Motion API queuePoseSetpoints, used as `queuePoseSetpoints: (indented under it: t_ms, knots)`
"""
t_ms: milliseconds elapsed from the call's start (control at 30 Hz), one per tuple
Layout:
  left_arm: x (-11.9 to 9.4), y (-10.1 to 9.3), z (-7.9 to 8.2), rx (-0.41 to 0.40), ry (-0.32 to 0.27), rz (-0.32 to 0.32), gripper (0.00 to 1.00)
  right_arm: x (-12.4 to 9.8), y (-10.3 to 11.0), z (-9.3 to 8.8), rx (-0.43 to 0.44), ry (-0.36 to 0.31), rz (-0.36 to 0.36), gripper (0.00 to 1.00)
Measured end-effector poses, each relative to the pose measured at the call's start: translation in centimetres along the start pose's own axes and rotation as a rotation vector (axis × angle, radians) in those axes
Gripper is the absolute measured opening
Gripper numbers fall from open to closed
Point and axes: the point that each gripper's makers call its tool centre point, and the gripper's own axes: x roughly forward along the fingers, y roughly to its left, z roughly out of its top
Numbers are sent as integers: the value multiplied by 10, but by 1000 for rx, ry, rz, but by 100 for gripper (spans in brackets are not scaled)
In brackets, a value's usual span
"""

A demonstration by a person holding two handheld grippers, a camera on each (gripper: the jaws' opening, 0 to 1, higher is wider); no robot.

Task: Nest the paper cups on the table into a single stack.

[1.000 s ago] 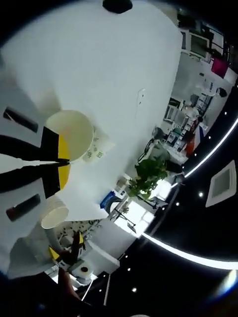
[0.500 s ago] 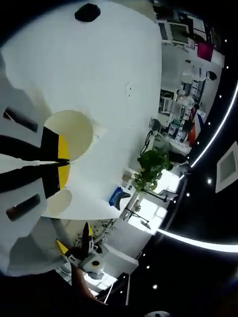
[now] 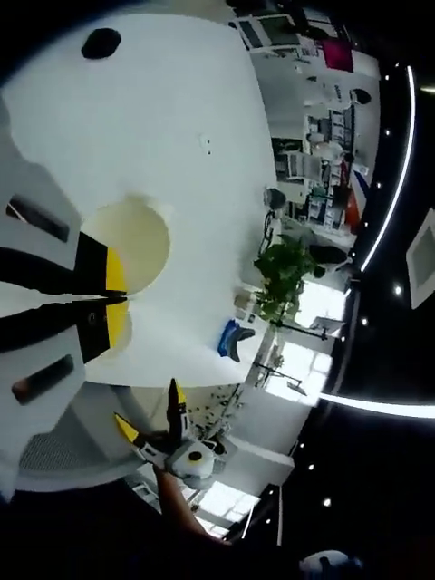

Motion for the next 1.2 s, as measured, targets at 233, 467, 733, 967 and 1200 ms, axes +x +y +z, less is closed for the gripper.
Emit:
queuePoseSetpoints:
  t_ms: [233, 467, 733, 967, 1200]
  knots:
    - [-3, -24, 11, 100, 54, -25, 0, 0, -1, 0, 5, -1, 0, 82]
    - [-4, -47, 25, 122, 92, -28, 0, 0, -2, 1, 13, -5, -2, 82]
    - [1, -60, 22, 201, 164, -19, 0, 0, -2, 1, 13, -5, -3, 82]
    - [9, -76, 16, 272, 226, -33, 0, 0, -2, 1, 12, -7, -10, 82]
    - [18, -89, 10, 334, 282, -56, 0, -1, -2, 3, 8, -10, -15, 82]
